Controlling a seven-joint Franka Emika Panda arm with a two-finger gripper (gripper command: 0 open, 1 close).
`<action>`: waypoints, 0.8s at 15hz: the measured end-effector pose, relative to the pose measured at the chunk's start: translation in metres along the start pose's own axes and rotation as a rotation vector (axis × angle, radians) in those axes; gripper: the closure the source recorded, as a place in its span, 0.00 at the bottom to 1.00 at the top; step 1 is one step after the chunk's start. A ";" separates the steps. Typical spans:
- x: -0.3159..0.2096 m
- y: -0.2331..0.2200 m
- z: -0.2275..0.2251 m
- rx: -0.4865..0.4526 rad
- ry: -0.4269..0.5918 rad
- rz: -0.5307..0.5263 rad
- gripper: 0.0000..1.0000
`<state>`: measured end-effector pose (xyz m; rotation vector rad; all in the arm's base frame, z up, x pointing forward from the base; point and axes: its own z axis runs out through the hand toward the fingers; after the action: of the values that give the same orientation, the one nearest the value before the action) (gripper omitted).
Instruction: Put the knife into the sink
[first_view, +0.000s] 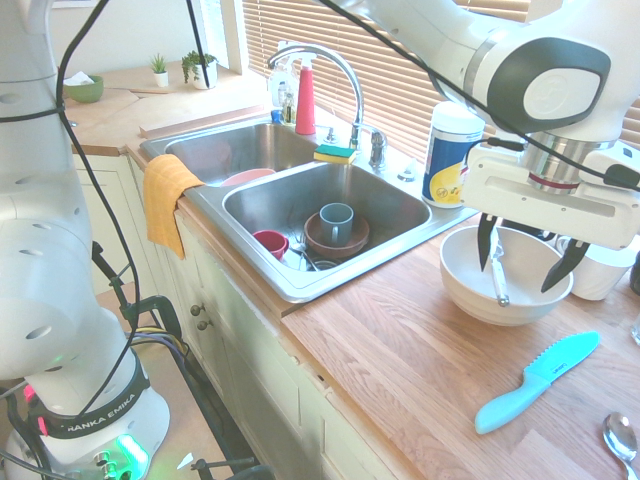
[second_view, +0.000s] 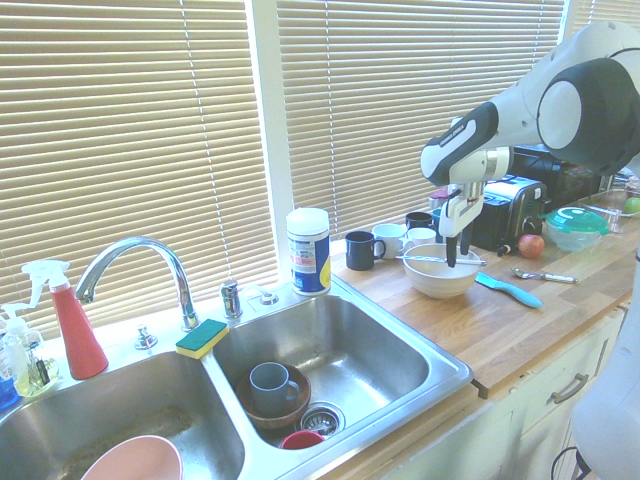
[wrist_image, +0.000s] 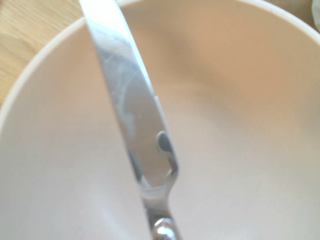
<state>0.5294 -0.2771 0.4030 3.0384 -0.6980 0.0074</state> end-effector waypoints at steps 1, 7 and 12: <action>0.001 0.000 0.000 0.000 -0.004 -0.001 1.00; 0.002 -0.007 0.002 0.001 -0.015 -0.010 1.00; 0.002 -0.008 0.009 -0.001 -0.028 -0.009 1.00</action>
<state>0.5344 -0.2713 0.3941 3.0470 -0.6857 -0.0362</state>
